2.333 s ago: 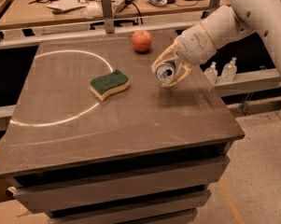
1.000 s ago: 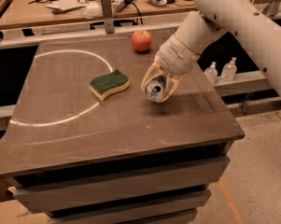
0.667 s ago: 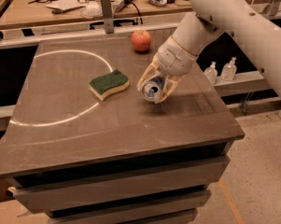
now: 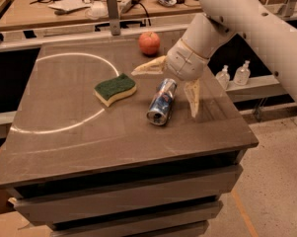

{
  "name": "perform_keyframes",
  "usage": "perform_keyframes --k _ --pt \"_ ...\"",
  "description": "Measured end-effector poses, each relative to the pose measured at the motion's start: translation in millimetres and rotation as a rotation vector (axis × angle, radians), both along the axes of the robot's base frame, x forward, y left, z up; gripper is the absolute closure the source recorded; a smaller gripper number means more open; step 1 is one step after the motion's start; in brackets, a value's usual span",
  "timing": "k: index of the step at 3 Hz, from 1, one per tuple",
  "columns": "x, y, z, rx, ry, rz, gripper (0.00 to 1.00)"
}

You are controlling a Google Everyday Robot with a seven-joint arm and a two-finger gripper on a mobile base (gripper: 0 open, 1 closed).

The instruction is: Knock redbull can over

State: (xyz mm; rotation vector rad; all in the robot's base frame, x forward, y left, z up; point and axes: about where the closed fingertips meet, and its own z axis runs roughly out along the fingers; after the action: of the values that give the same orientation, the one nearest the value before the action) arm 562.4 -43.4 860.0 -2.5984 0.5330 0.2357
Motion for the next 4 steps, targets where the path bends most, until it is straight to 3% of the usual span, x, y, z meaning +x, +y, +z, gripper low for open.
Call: perform_keyframes --k 1,2,4 --pt "2 -3 1 0.001 -0.002 -0.015 0.00" --pt "11 -12 9 -0.001 -0.034 -0.062 0.00" --pt "45 -66 29 -0.027 -0.160 -0.313 0.00"
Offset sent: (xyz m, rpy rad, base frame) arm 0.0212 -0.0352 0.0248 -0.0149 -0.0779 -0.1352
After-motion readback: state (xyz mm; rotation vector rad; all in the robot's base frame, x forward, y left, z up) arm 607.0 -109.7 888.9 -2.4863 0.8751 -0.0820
